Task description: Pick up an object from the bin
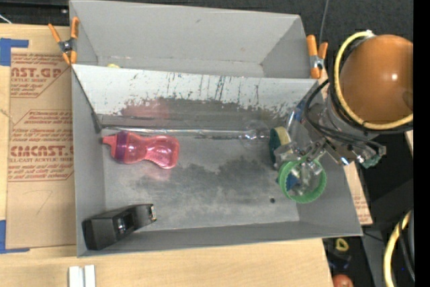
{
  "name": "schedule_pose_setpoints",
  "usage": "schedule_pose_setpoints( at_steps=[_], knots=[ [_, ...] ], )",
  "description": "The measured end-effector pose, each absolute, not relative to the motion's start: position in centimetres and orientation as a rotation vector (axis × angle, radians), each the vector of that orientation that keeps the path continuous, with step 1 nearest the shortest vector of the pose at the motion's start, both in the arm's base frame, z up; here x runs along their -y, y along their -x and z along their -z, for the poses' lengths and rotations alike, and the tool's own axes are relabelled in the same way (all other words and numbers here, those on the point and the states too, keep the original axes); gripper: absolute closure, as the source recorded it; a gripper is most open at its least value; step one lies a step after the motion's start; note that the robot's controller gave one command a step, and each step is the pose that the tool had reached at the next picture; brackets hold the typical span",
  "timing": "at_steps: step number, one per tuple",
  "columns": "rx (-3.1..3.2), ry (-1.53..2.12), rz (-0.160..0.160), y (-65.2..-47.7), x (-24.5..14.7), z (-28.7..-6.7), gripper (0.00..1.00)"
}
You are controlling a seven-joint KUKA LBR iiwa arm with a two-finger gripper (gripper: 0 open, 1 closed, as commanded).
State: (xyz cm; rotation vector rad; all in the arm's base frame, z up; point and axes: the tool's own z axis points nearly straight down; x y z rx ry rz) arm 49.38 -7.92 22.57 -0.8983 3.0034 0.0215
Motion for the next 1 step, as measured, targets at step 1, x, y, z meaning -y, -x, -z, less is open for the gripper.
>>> schedule_pose_setpoints(
  at_steps=[1],
  knots=[
    [-2.994,0.922,-0.019,-49.95,7.93,-25.06,1.0]
  ],
)
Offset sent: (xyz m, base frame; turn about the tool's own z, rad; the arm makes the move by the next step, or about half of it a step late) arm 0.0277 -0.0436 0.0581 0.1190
